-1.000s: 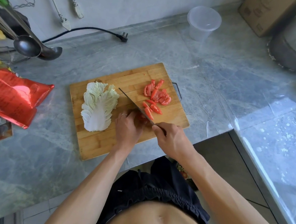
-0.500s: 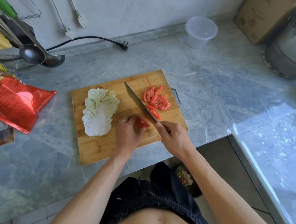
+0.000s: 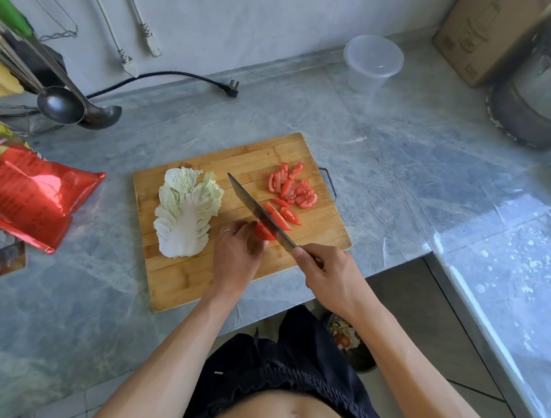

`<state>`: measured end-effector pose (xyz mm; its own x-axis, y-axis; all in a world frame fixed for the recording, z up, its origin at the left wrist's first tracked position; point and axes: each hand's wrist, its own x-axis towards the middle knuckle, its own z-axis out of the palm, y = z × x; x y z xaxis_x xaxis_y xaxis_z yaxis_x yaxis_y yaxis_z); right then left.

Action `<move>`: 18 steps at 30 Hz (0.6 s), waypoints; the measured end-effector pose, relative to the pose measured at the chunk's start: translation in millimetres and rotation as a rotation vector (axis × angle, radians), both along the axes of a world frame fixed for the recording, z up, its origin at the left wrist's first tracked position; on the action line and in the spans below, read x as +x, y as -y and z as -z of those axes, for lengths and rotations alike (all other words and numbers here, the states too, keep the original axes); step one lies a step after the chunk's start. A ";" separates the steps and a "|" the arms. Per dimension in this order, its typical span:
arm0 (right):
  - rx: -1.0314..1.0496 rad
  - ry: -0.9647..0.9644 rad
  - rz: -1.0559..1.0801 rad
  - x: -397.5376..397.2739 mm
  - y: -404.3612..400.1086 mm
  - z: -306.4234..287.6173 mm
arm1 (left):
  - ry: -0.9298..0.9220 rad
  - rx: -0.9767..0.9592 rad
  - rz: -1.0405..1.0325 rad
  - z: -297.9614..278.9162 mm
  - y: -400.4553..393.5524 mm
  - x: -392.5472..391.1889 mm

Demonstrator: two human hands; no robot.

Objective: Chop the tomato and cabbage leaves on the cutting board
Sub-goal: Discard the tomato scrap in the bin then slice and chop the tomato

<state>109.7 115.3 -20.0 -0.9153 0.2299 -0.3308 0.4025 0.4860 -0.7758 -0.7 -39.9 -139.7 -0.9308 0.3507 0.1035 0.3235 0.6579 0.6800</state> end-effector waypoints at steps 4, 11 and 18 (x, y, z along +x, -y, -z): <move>0.000 0.002 0.011 -1.0 1.6 1.6 | 0.009 0.006 0.018 1.5 2.0 -1.7; 0.009 -0.001 0.001 -9.7 8.1 4.0 | 0.017 0.013 0.011 3.6 1.8 -2.4; 0.070 -0.015 -0.019 3.1 4.8 3.1 | -0.006 -0.040 -0.010 6.0 -1.0 -2.7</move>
